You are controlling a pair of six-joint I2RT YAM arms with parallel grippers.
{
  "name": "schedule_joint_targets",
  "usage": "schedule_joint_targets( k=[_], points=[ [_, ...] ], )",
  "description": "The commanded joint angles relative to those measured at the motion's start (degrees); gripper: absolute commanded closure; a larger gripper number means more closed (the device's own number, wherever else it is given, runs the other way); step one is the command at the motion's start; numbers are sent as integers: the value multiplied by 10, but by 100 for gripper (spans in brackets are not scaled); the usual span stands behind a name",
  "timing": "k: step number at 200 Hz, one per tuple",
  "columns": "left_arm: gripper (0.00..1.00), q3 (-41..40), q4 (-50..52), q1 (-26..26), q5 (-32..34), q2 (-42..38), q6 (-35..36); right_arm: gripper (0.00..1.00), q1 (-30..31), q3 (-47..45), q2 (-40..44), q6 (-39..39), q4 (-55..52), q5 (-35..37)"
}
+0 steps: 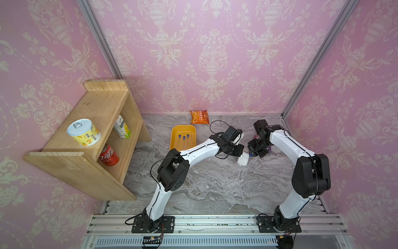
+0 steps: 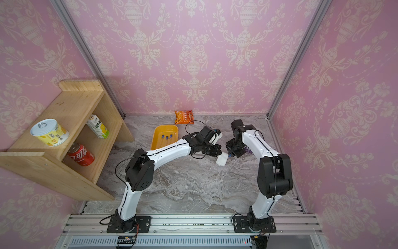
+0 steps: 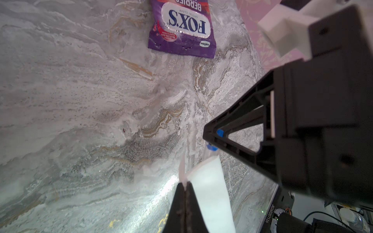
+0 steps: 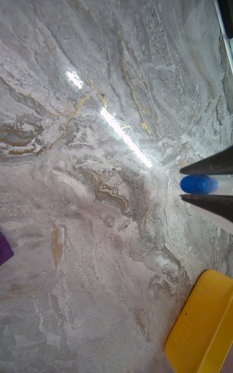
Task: Wipe the exteriors of test tubes
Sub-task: Wipe the dirt from the test tube.
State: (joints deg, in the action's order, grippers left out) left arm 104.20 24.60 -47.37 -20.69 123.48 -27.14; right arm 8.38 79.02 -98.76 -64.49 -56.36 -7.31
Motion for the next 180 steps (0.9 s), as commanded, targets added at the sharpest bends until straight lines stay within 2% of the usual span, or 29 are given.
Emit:
schedule_joint_targets(
  k=[1,96,114,180],
  points=[
    [100,21,18,1,-13,10,-4,90,-2,-3,27,-2,-18,-1],
    [100,-111,10,2,-4,-86,10,90,-3,5,16,-1,-15,-4],
    [100,-100,14,4,-4,-77,10,90,-3,6,13,-1,-13,-7],
    [100,19,39,4,-11,5,15,90,-4,-1,24,2,-16,-8]
  ],
)
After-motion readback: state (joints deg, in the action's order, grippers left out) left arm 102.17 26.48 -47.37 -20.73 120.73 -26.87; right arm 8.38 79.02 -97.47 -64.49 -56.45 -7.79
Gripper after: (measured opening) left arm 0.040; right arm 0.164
